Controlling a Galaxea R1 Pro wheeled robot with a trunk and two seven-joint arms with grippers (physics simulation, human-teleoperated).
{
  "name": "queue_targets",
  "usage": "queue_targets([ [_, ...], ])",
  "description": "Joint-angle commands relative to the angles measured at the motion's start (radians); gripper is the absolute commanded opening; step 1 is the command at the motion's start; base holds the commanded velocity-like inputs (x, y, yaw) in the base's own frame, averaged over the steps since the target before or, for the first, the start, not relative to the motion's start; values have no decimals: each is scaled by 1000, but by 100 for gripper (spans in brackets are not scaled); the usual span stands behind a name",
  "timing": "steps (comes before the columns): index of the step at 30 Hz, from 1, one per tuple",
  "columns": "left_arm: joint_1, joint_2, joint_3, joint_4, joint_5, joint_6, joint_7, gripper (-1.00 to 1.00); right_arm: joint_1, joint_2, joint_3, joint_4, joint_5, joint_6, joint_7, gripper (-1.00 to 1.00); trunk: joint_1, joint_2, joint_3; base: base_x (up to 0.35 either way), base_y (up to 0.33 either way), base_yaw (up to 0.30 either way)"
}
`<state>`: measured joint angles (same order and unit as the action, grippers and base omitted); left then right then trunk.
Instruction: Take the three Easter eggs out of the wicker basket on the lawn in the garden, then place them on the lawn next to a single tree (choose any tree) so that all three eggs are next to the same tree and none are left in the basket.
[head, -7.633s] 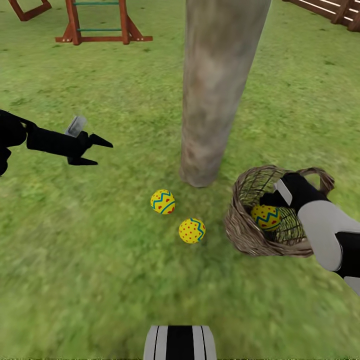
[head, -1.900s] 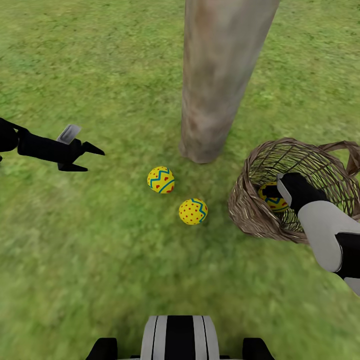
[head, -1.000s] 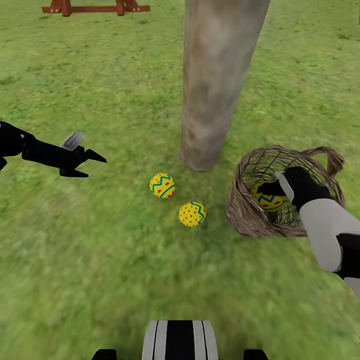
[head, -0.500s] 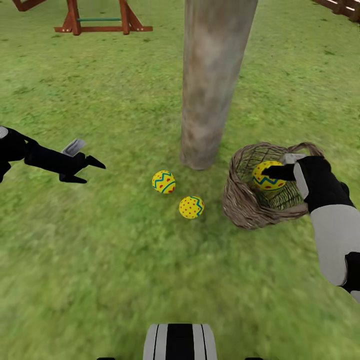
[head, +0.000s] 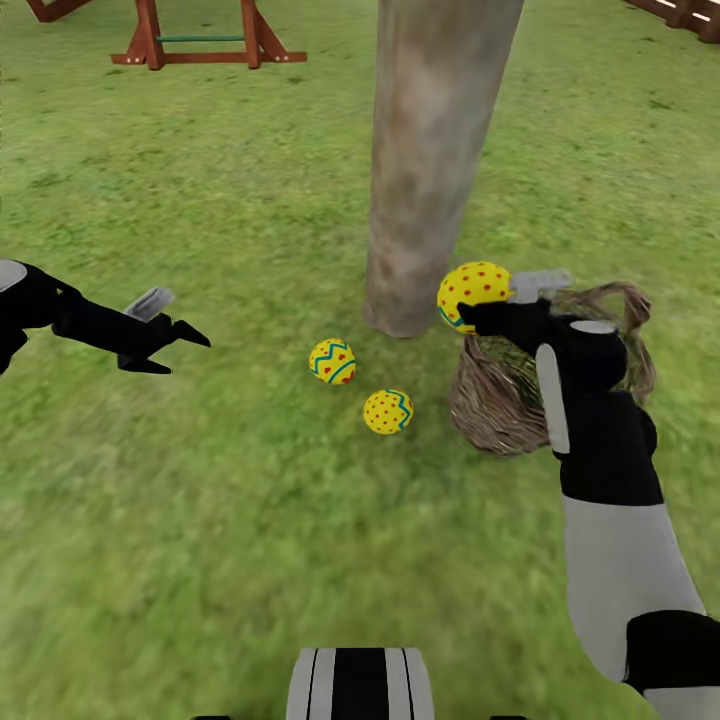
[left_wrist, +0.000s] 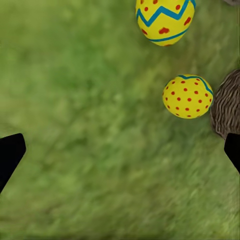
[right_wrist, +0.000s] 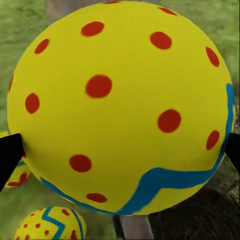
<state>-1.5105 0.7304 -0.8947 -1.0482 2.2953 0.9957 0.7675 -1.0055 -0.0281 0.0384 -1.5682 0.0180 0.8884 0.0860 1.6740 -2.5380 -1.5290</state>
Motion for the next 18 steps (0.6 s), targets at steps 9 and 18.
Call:
queue_targets([
  [9,-1,105,-7,-1,21,1,-192,100,71,180,245,31,4,-61,-180,-100,0,0,-1,0,283,0],
  [18,-1,312,-620,-231,12,-421,-1058,100,235,203,328,356,-5,-470,-233,-100,0,0,-1,0,29,0],
])
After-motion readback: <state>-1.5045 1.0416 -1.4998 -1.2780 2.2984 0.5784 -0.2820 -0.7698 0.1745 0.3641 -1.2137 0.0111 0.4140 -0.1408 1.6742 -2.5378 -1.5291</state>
